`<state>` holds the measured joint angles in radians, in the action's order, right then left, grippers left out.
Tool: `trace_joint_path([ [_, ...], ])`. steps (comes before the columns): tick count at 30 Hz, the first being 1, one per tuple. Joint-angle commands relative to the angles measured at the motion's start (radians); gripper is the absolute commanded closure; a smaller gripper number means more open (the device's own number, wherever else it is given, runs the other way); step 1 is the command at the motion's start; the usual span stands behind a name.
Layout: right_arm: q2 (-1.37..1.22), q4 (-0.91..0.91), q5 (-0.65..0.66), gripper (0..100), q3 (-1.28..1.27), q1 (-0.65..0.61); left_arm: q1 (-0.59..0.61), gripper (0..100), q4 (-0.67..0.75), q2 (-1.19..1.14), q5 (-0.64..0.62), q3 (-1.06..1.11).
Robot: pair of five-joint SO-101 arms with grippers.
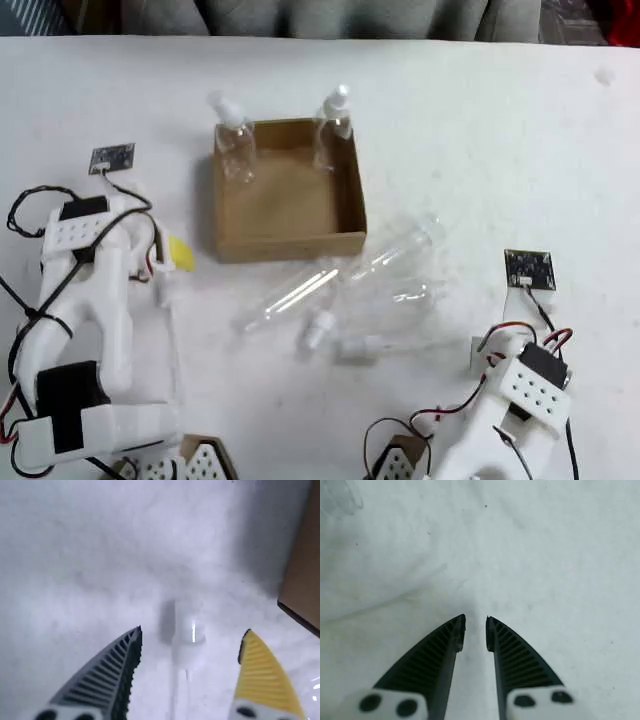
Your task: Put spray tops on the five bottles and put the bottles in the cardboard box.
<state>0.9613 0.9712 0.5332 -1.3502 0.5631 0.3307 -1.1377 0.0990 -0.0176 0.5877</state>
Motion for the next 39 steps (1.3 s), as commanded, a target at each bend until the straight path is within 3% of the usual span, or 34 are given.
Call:
trace_joint_path([
  [1,0.015,-0.013,0.012,95.9,0.009,-0.01,-0.015,72,-0.002,0.058,-0.002,-0.011],
  [7,0.015,-0.013,0.014,95.9,0.009,-0.01,-0.024,74,-0.002,0.056,-0.198,0.043],
  [12,0.015,-0.013,0.014,96.0,0.009,-0.012,-0.085,75,0.015,0.056,-0.199,0.117],
  [17,0.015,-0.013,0.014,96.1,0.009,-0.012,-0.081,75,0.12,0.051,-0.199,0.17],
  [31,0.019,-0.013,0.014,96.1,0.002,-0.012,-0.067,75,0.086,-0.186,-0.141,-0.002],
  [34,0.019,-0.013,0.014,96.1,0.002,-0.012,-0.068,81,0.089,-0.185,-0.077,-0.005],
  [38,0.018,-0.013,0.014,96.1,0.002,-0.012,-0.071,99,0.091,-0.185,0.012,-0.005],
  [39,0.018,-0.013,0.014,96.1,0.002,-0.012,-0.074,97,0.087,-0.186,0.023,-0.003],
])
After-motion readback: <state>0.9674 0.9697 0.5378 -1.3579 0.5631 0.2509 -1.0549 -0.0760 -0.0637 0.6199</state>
